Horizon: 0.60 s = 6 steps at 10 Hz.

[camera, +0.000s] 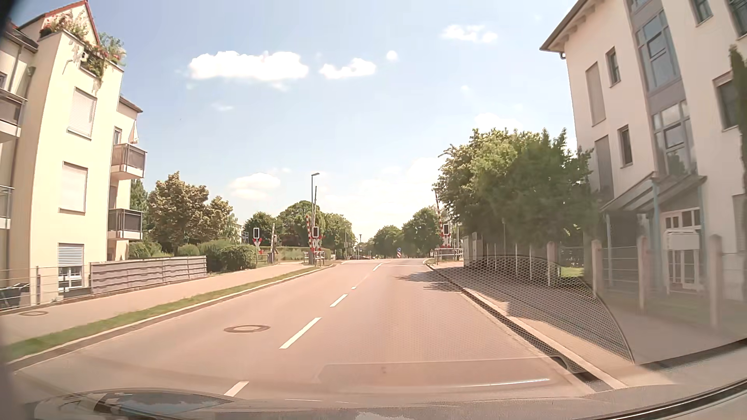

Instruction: Follow the waypoints while adhering to traffic rules and regulations

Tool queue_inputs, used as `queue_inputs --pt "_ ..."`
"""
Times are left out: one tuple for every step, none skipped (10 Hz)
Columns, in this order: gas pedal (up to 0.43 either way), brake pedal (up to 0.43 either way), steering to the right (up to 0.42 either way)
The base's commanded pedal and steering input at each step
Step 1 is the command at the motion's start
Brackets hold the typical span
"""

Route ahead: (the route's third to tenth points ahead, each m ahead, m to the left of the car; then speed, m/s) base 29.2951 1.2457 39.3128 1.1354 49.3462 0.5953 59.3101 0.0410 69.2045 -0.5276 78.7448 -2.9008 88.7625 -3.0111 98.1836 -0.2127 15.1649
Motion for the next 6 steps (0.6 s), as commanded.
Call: queue_inputs --pt "0.268 0.012 -0.001" --pt "0.26 0.012 -0.002" --pt "0.24 0.012 -0.001" --pt "0.228 0.012 -0.002" --pt "0.22 0.012 -0.002" --pt "0.209 0.012 -0.001"
